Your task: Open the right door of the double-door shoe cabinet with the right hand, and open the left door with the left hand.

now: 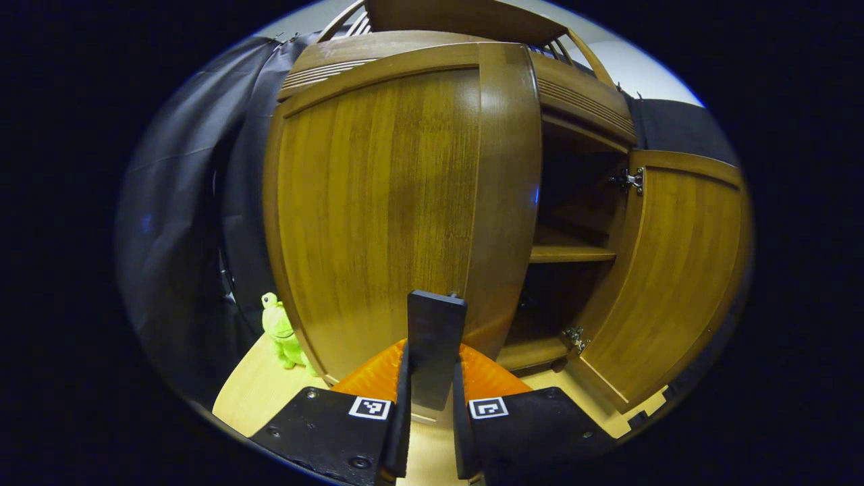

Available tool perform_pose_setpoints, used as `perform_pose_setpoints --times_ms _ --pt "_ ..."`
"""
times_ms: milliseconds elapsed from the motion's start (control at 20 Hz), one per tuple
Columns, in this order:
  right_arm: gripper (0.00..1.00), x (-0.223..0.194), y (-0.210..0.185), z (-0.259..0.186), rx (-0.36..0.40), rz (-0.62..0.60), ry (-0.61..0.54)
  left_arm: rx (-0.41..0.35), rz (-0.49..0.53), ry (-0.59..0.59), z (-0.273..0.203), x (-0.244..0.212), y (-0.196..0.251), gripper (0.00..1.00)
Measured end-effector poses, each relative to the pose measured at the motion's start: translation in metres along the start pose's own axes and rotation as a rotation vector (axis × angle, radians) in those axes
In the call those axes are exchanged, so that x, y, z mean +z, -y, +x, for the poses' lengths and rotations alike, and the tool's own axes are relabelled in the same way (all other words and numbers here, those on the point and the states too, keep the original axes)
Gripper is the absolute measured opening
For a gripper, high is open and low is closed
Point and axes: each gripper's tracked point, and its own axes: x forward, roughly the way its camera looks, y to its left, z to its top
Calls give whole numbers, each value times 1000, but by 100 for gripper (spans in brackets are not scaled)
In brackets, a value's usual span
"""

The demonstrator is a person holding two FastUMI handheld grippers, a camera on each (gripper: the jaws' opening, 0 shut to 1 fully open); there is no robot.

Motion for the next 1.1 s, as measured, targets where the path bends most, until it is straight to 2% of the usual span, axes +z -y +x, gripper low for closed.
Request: perform_pose_setpoints --times_ms 100,200,250,400,450,550,700,750,800,900,950,1000,1100 --pt "60 -1 -9 1 16 4 -2 4 -8 -1 0 0 0 28" --pt "60 -2 -17 3 33 10 -4 10 -13 -2 0 0 -1 31" --pt "63 -2 -20 4 42 15 -7 14 -15 -2 0 1 -1 28" --pt "63 -5 -33 6 73 25 -11 25 -22 -2 0 3 -2 23" --pt "64 -5 -36 6 82 27 -12 27 -26 -1 0 3 -2 26" --pt "63 -6 -46 9 101 32 -14 32 -36 1 0 3 -2 27" --pt "63 -11 -59 12 129 46 -23 44 -50 2 2 3 -3 23" --pt "63 -13 -61 12 138 52 -28 46 -54 2 2 3 -3 26" --pt "67 -16 -64 13 147 57 -34 49 -61 2 2 5 -3 23" --pt "63 -21 -70 14 161 67 -46 59 -82 0 4 4 -5 26" --pt "67 -23 -72 15 167 71 -52 65 -88 0 4 4 -5 23" --pt "64 -25 -74 15 173 75 -56 71 -88 2 4 5 -6 21" --pt "63 -30 -80 18 186 83 -66 79 -74 1 4 6 -7 27"
